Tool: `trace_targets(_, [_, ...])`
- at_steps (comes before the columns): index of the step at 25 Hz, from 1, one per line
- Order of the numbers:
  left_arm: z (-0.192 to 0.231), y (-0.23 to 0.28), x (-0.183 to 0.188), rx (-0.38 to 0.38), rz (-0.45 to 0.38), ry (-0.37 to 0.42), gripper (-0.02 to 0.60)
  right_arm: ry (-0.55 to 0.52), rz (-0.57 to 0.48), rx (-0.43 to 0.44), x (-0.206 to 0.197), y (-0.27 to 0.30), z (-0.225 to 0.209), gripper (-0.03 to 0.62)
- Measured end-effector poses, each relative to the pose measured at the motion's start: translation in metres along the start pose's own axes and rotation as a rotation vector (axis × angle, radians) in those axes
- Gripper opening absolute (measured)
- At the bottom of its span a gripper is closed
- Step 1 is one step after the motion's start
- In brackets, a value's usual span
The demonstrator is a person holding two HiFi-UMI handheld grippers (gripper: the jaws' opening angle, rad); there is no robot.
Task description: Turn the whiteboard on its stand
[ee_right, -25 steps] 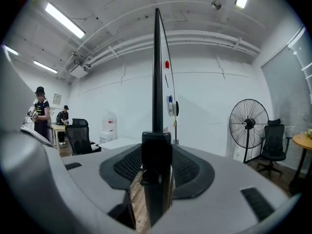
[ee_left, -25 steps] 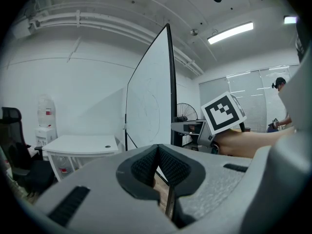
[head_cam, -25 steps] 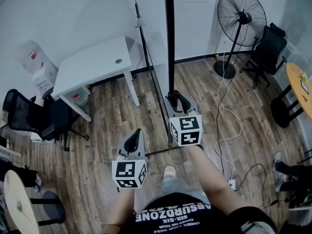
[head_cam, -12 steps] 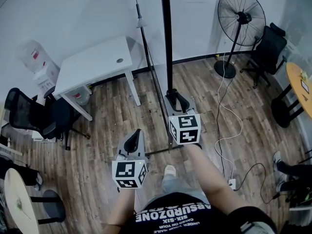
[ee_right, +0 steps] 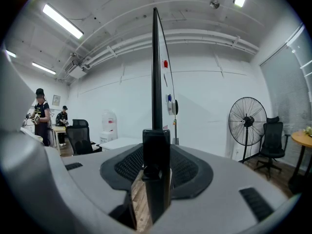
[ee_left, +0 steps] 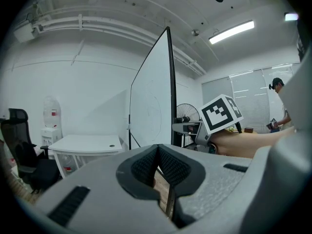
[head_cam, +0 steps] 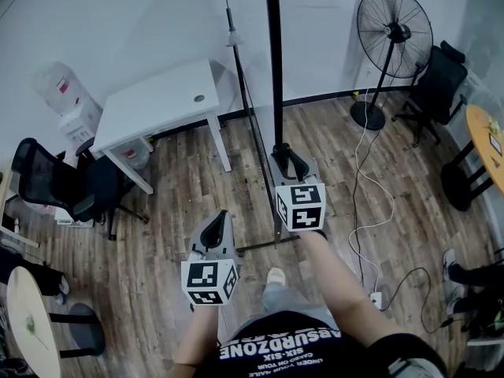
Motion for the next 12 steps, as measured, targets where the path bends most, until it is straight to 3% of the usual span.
trace_targets(12, [-0.0008,-0.0032,0.0025,0.013,-0.004,-0.002,0.005,-0.007,0.008,-0.008,0.0015,-0.0022,-0.0005,0.163])
Point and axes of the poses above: the fingertips, and each gripper's own axes: y forward along the fingers, z to its left, x out of its top, the point moved 3 cm from there along -y, backward along the fingers, and after that the axes turned 15 degrees about -x, right-handed, at the moved point
